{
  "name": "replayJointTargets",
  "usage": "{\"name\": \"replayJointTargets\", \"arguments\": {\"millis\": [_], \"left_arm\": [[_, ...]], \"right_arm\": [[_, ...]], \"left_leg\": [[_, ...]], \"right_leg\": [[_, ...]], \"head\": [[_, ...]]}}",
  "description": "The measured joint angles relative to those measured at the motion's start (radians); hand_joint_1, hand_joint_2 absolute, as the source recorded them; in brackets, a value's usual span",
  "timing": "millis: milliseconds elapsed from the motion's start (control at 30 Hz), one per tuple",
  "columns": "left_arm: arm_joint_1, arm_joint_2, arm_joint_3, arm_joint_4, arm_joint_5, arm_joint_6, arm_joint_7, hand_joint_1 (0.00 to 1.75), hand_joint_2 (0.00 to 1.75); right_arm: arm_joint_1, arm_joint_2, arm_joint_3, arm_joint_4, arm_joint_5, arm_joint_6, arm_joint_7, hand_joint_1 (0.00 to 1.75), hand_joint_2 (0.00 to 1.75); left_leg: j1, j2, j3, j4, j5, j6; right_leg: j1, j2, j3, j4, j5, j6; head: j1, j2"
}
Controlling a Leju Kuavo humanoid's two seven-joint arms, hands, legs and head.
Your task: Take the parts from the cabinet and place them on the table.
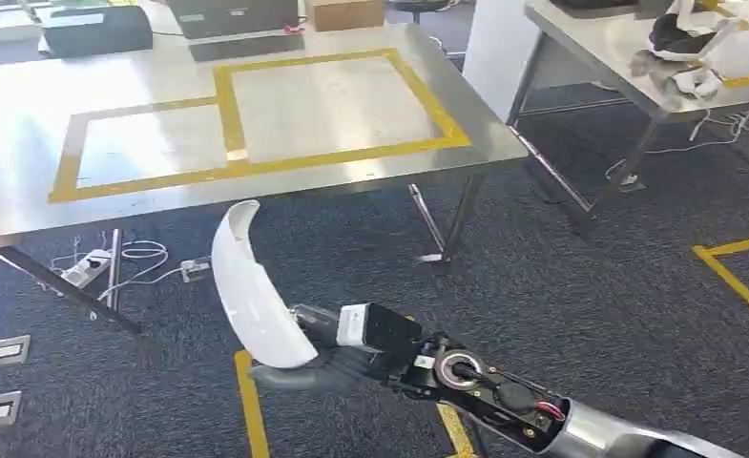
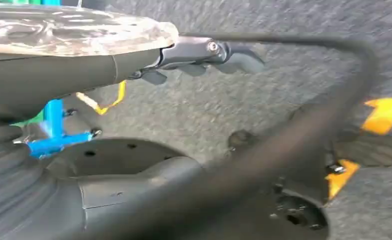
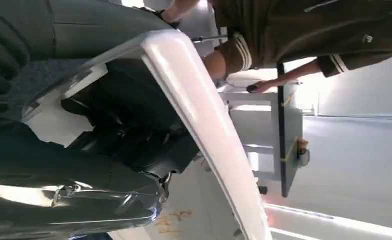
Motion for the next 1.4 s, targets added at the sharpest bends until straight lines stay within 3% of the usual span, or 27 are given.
{"name": "replayJointTargets", "arguments": {"millis": [67,100,167,233,267,300,333,367,467,500,567,667,733,767,800,833,867,900,933,1067,1100,1167,1200,1233,1267,1367,1400], "left_arm": [[-0.001,0.001,0.000,0.000,-0.001,0.000,-0.002,0.00,1.75],[-0.003,0.002,0.000,0.000,-0.001,0.000,-0.002,0.00,1.75],[-0.005,0.003,0.000,0.000,-0.001,0.000,-0.002,0.00,1.75],[-0.004,0.003,0.000,0.000,-0.001,0.000,-0.002,0.00,1.75],[-0.004,0.002,0.000,0.000,0.000,0.000,-0.001,0.00,1.75],[-0.003,0.002,0.000,0.000,-0.001,0.000,-0.001,0.00,1.75],[-0.004,0.002,0.000,0.000,-0.001,0.000,-0.001,0.00,1.75],[-0.003,0.000,0.000,0.000,-0.001,0.000,-0.001,0.00,1.75],[-0.013,-0.002,0.000,0.000,0.000,0.000,-0.001,0.00,1.75],[-0.012,-0.001,0.000,0.000,0.000,0.000,-0.001,0.00,1.75],[-0.015,0.001,0.000,0.000,0.002,0.000,-0.001,0.00,1.75],[-0.017,0.000,0.000,0.000,0.005,0.002,0.002,0.00,1.75],[-0.011,0.000,0.000,0.000,0.007,0.003,0.002,0.00,1.75],[-0.007,0.000,0.000,0.000,0.006,0.003,0.002,0.00,1.75],[-0.005,0.002,0.000,0.000,0.005,0.003,0.003,0.00,1.75],[-0.004,0.003,0.000,0.000,0.005,0.003,0.011,0.00,1.75],[-0.001,0.003,0.000,0.000,0.005,0.003,0.013,0.00,1.75],[0.003,0.002,0.000,0.000,0.005,0.000,0.013,0.00,1.75],[-0.001,0.005,0.000,0.000,0.003,0.000,0.012,0.00,1.75],[-0.004,0.003,0.000,0.000,0.002,0.000,0.008,0.00,1.75],[-0.004,0.004,-0.001,0.000,-0.001,-0.003,0.007,0.00,1.75],[-0.007,0.006,-0.001,0.000,-0.005,-0.006,0.005,0.00,1.75],[-0.007,0.006,-0.001,0.000,-0.007,-0.008,0.005,0.00,1.75],[-0.006,0.006,-0.001,0.000,-0.008,-0.008,0.003,0.00,1.75],[-0.006,0.006,-0.001,0.000,-0.008,-0.008,0.001,0.00,1.75],[-0.004,0.005,-0.001,0.000,-0.008,-0.008,-0.001,0.00,1.75],[-0.008,0.004,-0.001,0.000,-0.008,-0.008,-0.003,0.00,1.75]], "right_arm": [[-0.005,0.000,-0.001,0.000,0.000,-0.001,0.000,1.71,1.75],[-0.006,0.000,-0.002,0.000,0.000,-0.002,-0.001,1.71,1.75],[-0.002,0.000,-0.002,0.000,0.000,-0.003,-0.001,1.71,1.75],[0.002,-0.001,-0.002,0.000,0.000,-0.003,-0.001,1.71,1.75],[0.002,-0.001,-0.002,0.000,0.000,-0.003,-0.001,1.71,1.75],[0.002,-0.002,-0.002,0.000,0.000,-0.003,-0.001,1.71,1.75],[0.002,-0.002,-0.002,0.000,0.000,-0.003,-0.002,1.71,1.75],[0.002,-0.002,-0.002,0.000,0.000,-0.003,-0.002,1.71,1.75],[0.002,-0.003,-0.003,-0.003,0.000,-0.002,-0.003,1.71,1.75],[-0.003,-0.003,-0.003,-0.003,0.000,-0.002,-0.004,1.71,1.75],[-0.009,0.001,-0.003,-0.005,0.000,-0.002,-0.005,1.71,1.75],[-0.006,0.001,-0.003,-0.004,0.000,0.001,-0.005,1.71,1.75],[-0.002,0.001,-0.002,-0.003,0.000,0.003,-0.005,1.71,1.75],[-0.001,0.001,-0.002,-0.002,0.000,0.003,-0.005,1.71,1.75],[-0.001,0.001,-0.002,-0.002,0.000,0.005,-0.005,1.71,1.75],[-0.001,0.001,-0.002,-0.002,0.000,0.006,-0.005,1.71,1.75],[-0.001,0.001,-0.003,-0.002,0.000,0.006,-0.005,1.71,1.75],[-0.001,0.000,-0.002,0.001,0.000,0.006,-0.005,1.71,1.75],[0.001,0.001,-0.003,0.002,0.000,0.005,-0.006,1.71,1.75],[-0.001,0.001,-0.003,0.000,0.002,0.004,-0.006,1.71,1.75],[-0.002,0.001,-0.005,0.000,0.002,0.002,-0.006,1.71,1.75],[0.004,0.000,-0.007,0.000,0.002,-0.003,-0.006,1.71,1.75],[0.008,-0.001,-0.008,0.000,0.002,-0.003,-0.006,1.71,1.75],[0.010,-0.002,-0.009,0.000,0.002,-0.004,-0.005,1.71,1.75],[0.012,-0.003,-0.009,0.000,0.002,-0.004,-0.005,1.71,1.75],[0.012,-0.004,-0.010,-0.001,0.002,-0.007,-0.004,1.71,1.75],[0.011,-0.004,-0.010,-0.001,0.003,-0.009,-0.004,1.71,1.75]], "left_leg": [[0.002,0.000,0.039,-0.002,-0.009,0.016],[0.001,-0.001,0.051,-0.002,-0.020,0.021],[-0.001,-0.001,0.076,-0.002,-0.043,0.024],[-0.002,-0.004,0.110,-0.002,-0.071,0.025],[-0.002,-0.006,0.130,-0.002,-0.084,0.025],[-0.003,-0.007,0.148,-0.003,-0.097,0.024],[-0.004,-0.006,0.166,-0.004,-0.110,0.023],[-0.003,-0.007,0.176,-0.007,-0.122,0.021],[-0.008,-0.016,0.213,-0.003,-0.137,0.002],[-0.012,-0.017,0.209,0.013,-0.127,-0.008],[-0.009,-0.013,0.195,0.064,-0.140,-0.013],[-0.002,-0.011,0.046,0.266,-0.222,-0.027],[0.003,-0.010,-0.024,0.306,-0.263,-0.032],[0.006,-0.010,-0.031,0.273,-0.248,-0.034],[0.009,-0.010,-0.024,0.208,-0.201,-0.037],[0.010,-0.009,-0.008,0.120,-0.123,-0.036],[0.011,-0.006,0.001,0.040,-0.020,-0.033],[0.007,-0.002,-0.010,0.029,-0.018,-0.030],[0.004,-0.002,-0.004,0.033,-0.019,-0.019],[0.007,-0.003,0.018,0.016,-0.020,0.004],[0.007,-0.002,0.026,0.013,-0.025,0.012],[0.005,-0.001,0.036,0.012,-0.036,0.021],[0.004,-0.002,0.041,0.012,-0.042,0.022],[0.003,-0.002,0.048,0.012,-0.047,0.022],[0.003,-0.004,0.058,0.012,-0.054,0.021],[0.002,-0.006,0.088,0.011,-0.075,0.013],[-0.006,-0.008,0.092,0.015,-0.080,0.007]], "right_leg": [[-0.004,-0.011,-0.028,0.081,0.000,0.009],[-0.004,-0.013,-0.072,0.156,-0.006,0.014],[-0.004,-0.014,-0.168,0.280,-0.083,0.018],[-0.003,-0.014,-0.221,0.296,-0.163,0.019],[-0.003,-0.014,-0.227,0.257,-0.159,0.016],[-0.002,-0.014,-0.221,0.198,-0.119,0.012],[0.002,-0.014,-0.211,0.120,-0.039,0.005],[0.006,-0.016,-0.203,0.045,0.081,-0.007],[0.010,-0.010,-0.185,0.030,0.083,-0.023],[0.006,-0.009,-0.174,0.026,0.085,-0.030],[-0.003,-0.012,-0.138,0.017,0.090,-0.038],[-0.005,-0.010,-0.134,0.016,0.079,-0.041],[-0.007,-0.008,-0.125,0.018,0.070,-0.037],[-0.009,-0.003,-0.116,0.018,0.062,-0.033],[-0.011,-0.003,-0.103,0.018,0.053,-0.029],[-0.013,-0.004,-0.088,0.018,0.041,-0.026],[-0.012,-0.006,-0.102,0.016,0.030,-0.020],[-0.009,-0.002,-0.073,0.029,0.020,-0.013],[-0.007,-0.001,-0.092,0.026,0.011,-0.005],[-0.012,-0.008,-0.072,0.028,-0.016,0.018],[-0.010,-0.012,-0.100,0.087,-0.047,0.020],[-0.010,-0.013,-0.207,0.271,-0.118,0.025],[-0.010,-0.013,-0.250,0.334,-0.130,0.026],[-0.010,-0.013,-0.274,0.352,-0.117,0.024],[-0.010,-0.013,-0.272,0.318,-0.074,0.022],[-0.008,-0.013,-0.186,0.065,0.096,0.006],[-0.001,-0.012,-0.176,0.041,0.085,0.006]], "head": [[0.007,0.000],[0.012,0.000],[0.018,0.000],[0.021,0.000],[0.023,0.000],[0.025,0.000],[0.028,0.000],[0.032,0.000],[0.029,0.000],[0.030,0.000],[0.019,0.000],[0.008,0.000],[0.007,0.000],[0.006,0.000],[0.006,0.000],[0.005,0.000],[0.003,0.000],[-0.002,0.000],[-0.003,0.000],[0.009,0.000],[0.013,0.000],[0.021,0.000],[0.021,0.000],[0.024,0.000],[0.026,0.000],[0.039,0.000],[0.035,0.000]]}}
